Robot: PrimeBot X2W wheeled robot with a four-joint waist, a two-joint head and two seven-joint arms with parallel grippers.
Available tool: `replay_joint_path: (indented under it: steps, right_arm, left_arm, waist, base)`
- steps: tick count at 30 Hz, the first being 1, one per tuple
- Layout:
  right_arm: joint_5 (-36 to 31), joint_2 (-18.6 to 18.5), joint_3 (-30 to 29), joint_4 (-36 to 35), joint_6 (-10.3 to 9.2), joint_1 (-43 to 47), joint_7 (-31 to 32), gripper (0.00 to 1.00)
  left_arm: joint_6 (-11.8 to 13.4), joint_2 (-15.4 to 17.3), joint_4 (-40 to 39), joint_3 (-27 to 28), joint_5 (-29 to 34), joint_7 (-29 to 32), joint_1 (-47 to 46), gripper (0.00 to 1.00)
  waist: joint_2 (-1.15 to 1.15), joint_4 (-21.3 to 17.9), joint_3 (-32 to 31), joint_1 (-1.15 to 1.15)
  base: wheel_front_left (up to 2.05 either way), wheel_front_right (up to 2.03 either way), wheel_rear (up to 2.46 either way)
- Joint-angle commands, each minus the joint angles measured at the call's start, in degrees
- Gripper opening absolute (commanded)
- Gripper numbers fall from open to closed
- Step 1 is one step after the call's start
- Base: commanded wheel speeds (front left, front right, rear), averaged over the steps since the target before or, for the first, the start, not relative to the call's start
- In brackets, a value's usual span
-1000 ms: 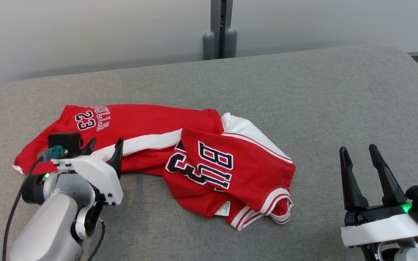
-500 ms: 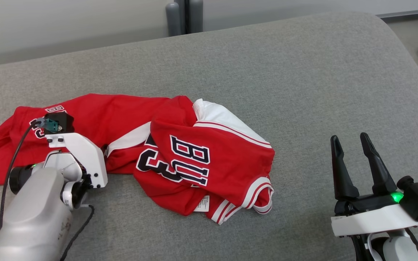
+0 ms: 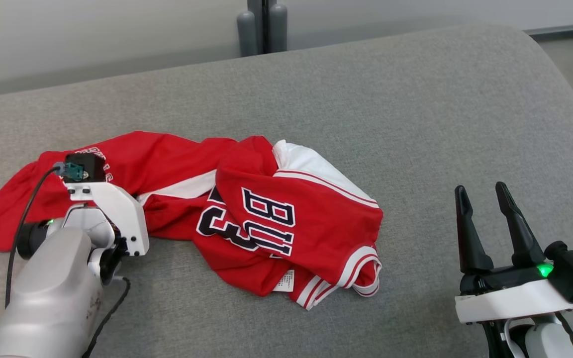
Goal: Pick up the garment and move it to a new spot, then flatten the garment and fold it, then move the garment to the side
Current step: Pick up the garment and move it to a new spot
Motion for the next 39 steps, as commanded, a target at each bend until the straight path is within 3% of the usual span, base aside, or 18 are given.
replay_joint_path:
  steps: [1,6,11,21,26,33,39]
  right_arm:
    - [-0.17,-0.41,-0.18,0.15,0.11,0.34,-0.27,1.0]
    - [0.15,-0.98,-0.58,-0.02,0.11,1.3,0.37,1.0]
    - [0.13,-1.14,-0.96,-0.84,0.11,1.84,0.85,1.0]
    - [-0.16,-1.23,-1.92,-2.29,0.11,2.67,1.5,1.0]
    - [-0.66,-1.53,-2.12,-3.21,0.11,2.11,2.0,1.0]
    - [-1.3,-2.12,-2.06,-4.32,0.11,0.72,3.03,1.0]
    - [-1.82,-2.34,-1.92,-5.0,0.11,-0.34,3.53,1.0]
  left_arm:
    - [-0.18,0.38,0.05,0.25,0.18,-1.43,-1.53,0.0]
    - [-0.97,1.23,-1.24,1.42,-0.66,-5.08,-3.44,0.0]
    - [-1.53,4.62,-4.46,3.52,-1.87,-6.11,-6.33,0.0]
    - [0.39,16.62,-14.6,7.37,-3.43,-0.64,-6.74,0.0]
    - [2.16,20.74,-18.28,9.78,-5.22,1.45,-4.56,0.0]
    - [4.25,22.46,-17.52,11.85,-6.89,1.03,-2.09,0.0]
    - [4.04,21.14,-14.65,12.59,-8.07,-0.4,-1.75,0.0]
  waist:
    - [0.0,0.95,-1.11,0.0]
    - [0.0,3.25,-2.82,0.0]
    - [0.0,5.34,-3.34,0.0]
    - [0.0,9.03,-2.07,0.0]
    - [0.0,11.14,-0.53,0.0]
    - [0.0,14.21,1.74,0.0]
    - [0.0,16.45,4.07,0.0]
  base:
    - [0.0,0.0,0.0]
    - [0.0,0.0,0.0]
    - [0.0,0.0,0.0]
    - [0.0,0.0,0.0]
    - [0.0,0.0,0.0]
    - [0.0,0.0,0.0]
    - [0.0,0.0,0.0]
